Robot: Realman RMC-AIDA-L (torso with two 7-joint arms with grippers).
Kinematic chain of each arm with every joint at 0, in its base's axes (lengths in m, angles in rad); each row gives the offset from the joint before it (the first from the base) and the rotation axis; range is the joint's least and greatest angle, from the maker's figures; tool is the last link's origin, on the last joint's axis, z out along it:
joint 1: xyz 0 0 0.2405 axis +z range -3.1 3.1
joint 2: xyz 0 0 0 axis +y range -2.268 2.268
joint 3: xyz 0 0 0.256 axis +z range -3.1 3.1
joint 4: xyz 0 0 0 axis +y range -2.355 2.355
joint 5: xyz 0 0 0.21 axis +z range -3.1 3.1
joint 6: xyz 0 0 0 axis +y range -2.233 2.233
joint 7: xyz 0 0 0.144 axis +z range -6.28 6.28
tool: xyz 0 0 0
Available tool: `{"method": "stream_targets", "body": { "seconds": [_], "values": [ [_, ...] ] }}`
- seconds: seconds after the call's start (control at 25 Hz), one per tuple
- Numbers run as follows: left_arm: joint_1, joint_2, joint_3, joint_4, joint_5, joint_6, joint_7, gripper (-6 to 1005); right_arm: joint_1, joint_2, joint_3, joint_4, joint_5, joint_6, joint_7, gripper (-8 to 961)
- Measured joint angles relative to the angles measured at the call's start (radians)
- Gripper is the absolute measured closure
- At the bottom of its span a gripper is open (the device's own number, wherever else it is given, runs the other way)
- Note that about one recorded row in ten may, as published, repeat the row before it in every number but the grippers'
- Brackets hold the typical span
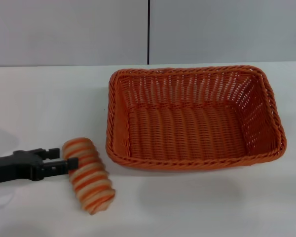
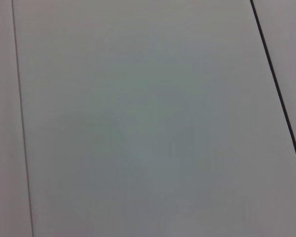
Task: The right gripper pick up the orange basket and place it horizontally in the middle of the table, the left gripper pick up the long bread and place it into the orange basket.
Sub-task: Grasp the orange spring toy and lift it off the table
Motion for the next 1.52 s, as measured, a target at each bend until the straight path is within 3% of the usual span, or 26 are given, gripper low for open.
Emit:
{"method": "stream_targets", "body": {
  "seconds": [0.32,1.52],
  "values": [
    [-0.033,-0.001,0.001,-0.093,-0.004,-0.021,0.053,238,-0.003,0.0,0.001,-0.003,0.0,0.004,0.0,343],
    [-0.059,0.003,0.013,-0.154,-0.019,-0.046,0.085,268,0.008,-0.002,0.01,-0.013,0.002,0.004,0.0,342]
  ]
}}
